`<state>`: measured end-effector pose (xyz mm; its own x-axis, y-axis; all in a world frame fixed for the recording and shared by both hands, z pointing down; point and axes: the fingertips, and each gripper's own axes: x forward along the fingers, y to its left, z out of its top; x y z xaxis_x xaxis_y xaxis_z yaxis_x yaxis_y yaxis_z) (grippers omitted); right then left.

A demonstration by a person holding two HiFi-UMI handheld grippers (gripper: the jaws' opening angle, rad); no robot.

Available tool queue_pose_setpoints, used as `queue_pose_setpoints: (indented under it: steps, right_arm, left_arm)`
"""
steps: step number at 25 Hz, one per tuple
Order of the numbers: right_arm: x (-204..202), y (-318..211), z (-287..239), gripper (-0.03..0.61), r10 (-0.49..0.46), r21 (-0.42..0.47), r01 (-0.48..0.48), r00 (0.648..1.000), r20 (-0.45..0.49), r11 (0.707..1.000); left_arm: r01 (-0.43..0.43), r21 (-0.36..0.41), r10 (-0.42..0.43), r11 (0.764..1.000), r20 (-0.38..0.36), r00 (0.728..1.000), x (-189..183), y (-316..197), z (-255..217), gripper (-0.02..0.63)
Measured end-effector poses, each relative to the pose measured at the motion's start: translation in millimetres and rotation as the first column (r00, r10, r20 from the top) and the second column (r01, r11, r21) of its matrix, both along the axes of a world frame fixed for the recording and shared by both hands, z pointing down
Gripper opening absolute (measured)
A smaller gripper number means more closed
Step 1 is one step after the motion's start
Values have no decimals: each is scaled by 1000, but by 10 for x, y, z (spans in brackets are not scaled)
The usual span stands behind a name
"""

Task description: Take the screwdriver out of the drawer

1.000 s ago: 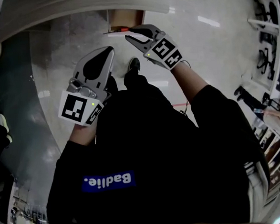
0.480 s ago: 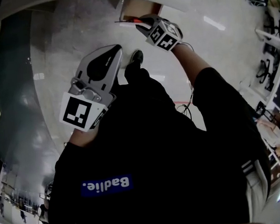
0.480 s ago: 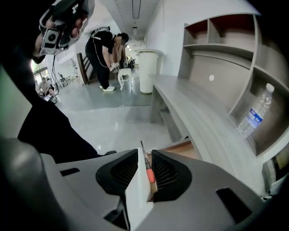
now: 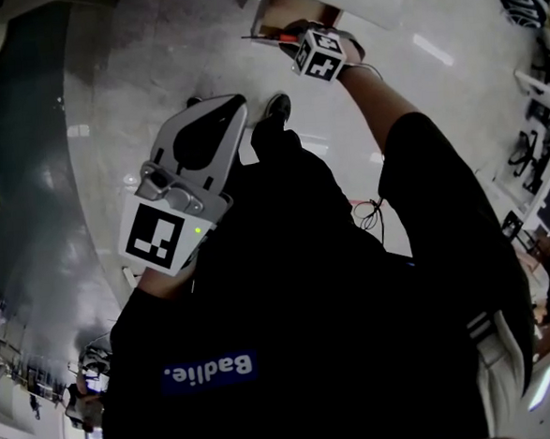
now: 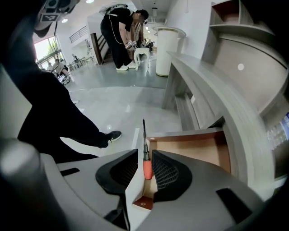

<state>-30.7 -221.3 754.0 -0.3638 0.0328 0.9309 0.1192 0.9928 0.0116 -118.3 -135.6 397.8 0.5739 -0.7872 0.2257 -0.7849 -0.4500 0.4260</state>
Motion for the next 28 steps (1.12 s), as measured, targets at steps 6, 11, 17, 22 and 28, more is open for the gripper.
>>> queue_pose_setpoints:
  steps: [6,11,17,22,28]
  right_arm:
    - [-37,-46,297,125,-57,-33,55,997,-56,998]
    - [-17,-47,487,140,-116,-61,112,990,-81,992]
    - [-79,-79,643,140,-135,-76,128,986,-96,989]
    - [-99,-73,636,140,-135,-103,125,986,-99,987]
    - [0,-14,770,118,-151,-158,134,984,-98,978]
  left_arm:
    - [7,-30,-6,1000,14,1000,-61,19,77,2]
    - [6,-63,-5,998,25,1000,-63,52,169,2]
    - [12,-88,-9,996,40,999,-140,84,230,2]
    - [17,-102,-13,995,40,999,-142,125,232,2]
    - [24,-115,-19,993,43,999,-168,181,265,2]
